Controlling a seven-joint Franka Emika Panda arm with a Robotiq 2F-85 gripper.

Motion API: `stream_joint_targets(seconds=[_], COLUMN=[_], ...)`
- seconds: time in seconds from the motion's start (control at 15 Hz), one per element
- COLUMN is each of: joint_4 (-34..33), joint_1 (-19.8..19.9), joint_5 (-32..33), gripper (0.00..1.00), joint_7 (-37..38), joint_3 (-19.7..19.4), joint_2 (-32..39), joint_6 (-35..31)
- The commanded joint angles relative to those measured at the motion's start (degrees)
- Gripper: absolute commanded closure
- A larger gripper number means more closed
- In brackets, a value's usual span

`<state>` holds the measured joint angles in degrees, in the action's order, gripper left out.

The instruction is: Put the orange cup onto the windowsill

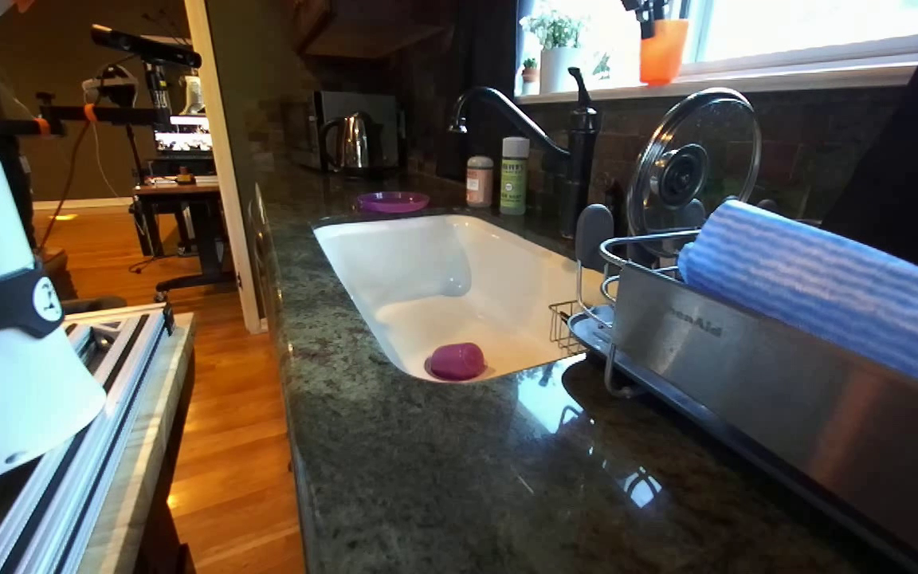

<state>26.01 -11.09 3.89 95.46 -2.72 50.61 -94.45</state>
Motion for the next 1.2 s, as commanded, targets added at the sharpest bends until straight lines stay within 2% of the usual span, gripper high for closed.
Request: stream_joint_targets(seconds=[0.0,1.13], joint_4=[-0.52,-0.25], joint_1=[0.22,1.1], joint_5=[-0.14,0.35], gripper=[1.0,0.99], joint_7=[0.76,0.36], joint_3=[-0.59,-1.41], joint_2=[0.28,0.04], joint_6=[1.14,0.59])
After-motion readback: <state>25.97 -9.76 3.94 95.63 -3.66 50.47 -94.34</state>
